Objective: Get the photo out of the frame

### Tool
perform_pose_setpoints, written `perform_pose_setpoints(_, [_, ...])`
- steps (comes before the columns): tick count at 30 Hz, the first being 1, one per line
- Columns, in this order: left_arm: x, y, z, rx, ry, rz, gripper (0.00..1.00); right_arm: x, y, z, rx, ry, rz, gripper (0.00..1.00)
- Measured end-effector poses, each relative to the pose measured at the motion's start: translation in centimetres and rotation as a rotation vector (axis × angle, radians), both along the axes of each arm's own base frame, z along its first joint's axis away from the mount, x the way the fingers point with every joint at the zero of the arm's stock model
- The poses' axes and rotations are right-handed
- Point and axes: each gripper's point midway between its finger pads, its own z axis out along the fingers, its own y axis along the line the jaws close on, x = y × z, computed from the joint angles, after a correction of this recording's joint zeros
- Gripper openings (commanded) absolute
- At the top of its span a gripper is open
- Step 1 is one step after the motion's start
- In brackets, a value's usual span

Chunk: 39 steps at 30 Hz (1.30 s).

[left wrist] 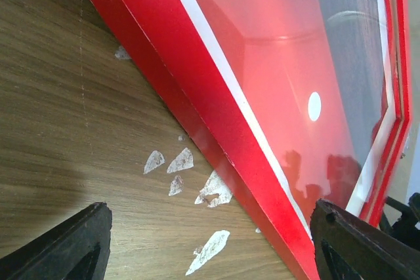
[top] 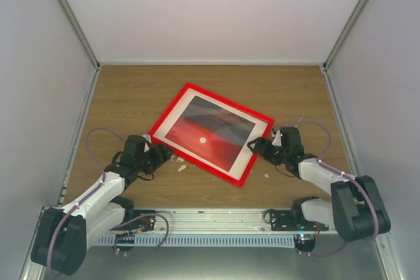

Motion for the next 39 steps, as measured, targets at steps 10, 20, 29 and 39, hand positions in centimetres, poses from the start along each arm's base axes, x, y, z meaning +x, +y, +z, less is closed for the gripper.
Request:
perform_pose_setpoints(10, [-0.3,-0.6,-0.7,-0.014,0.025,-0.007,0.82,2.1,-3.0,2.2,-0.262,-0.072,-0.012,0.96])
perform_pose_setpoints(20, [-0.7,-1.9,-1.4,-0.027,0.059,-0.022,0.83,12.9,-2.8,6.0,-0.520,-0.242,0.121,1.00])
perform_pose_setpoints(29, [0.4,-2.9,-1.3,-0.034,0.054,-0.033,0.84,19.8,-1.9,3.9,-0.644,-0.295,0.285,1.00])
perform_pose_setpoints(39, [2.1,-3.8,-1.3,-0.028,0.056,-0.042,0.85,18.5,-0.6,-0.4,-0.594,-0.211,0.427,0.98])
